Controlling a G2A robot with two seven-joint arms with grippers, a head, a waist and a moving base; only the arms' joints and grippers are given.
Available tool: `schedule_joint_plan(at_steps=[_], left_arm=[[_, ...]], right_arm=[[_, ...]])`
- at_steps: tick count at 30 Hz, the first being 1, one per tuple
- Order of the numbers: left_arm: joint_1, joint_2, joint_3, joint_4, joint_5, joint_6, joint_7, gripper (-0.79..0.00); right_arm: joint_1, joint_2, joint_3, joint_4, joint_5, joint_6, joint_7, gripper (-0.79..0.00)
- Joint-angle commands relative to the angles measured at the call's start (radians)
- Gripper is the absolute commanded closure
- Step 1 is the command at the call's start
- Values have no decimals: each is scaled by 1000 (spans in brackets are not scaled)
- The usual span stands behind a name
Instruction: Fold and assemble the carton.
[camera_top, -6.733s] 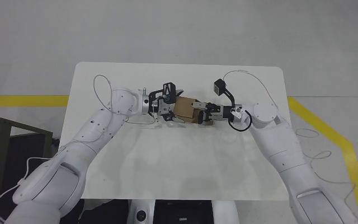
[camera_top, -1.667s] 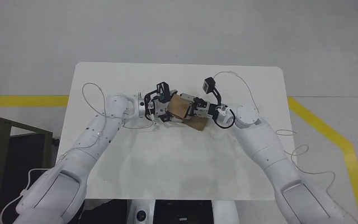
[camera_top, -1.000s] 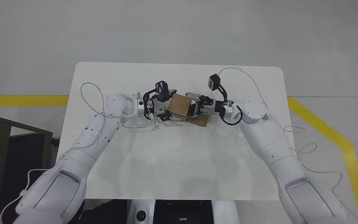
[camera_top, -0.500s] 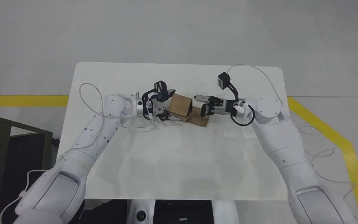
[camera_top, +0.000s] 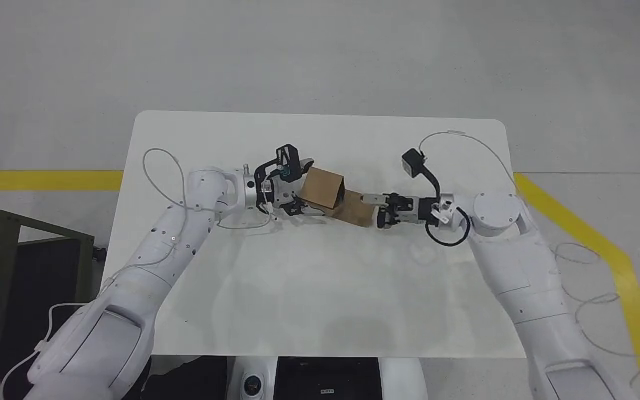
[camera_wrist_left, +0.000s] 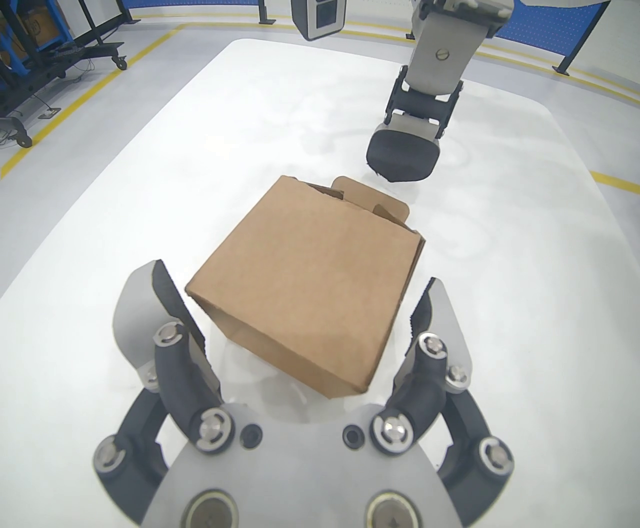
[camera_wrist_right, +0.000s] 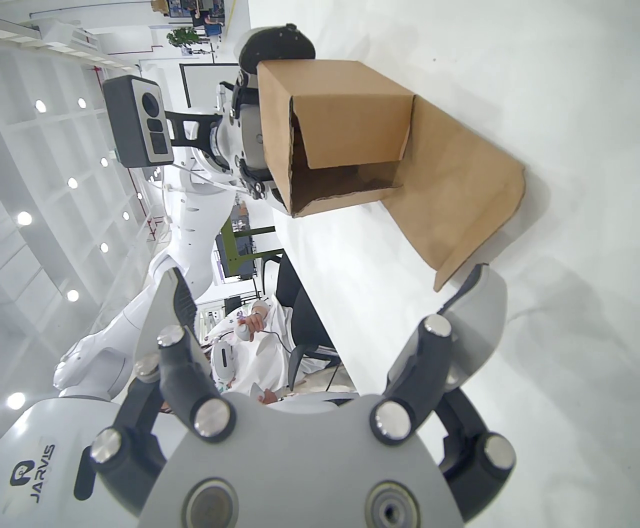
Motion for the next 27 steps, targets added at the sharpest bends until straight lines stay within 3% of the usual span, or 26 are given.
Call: schedule_joint_plan(at_steps=[1, 21, 27], left_arm=[[0, 0, 0, -1, 3, 1, 0, -785], [5, 2, -9, -5, 8, 3, 0, -785], [6, 3, -9, -7, 7, 0, -1, -785]], right_arm=[[6, -3, -11, 22, 10, -10, -9, -785], [101, -47, -109, 270, 202, -128, -7, -785], [122, -63, -116, 301, 325, -181, 39, -785]])
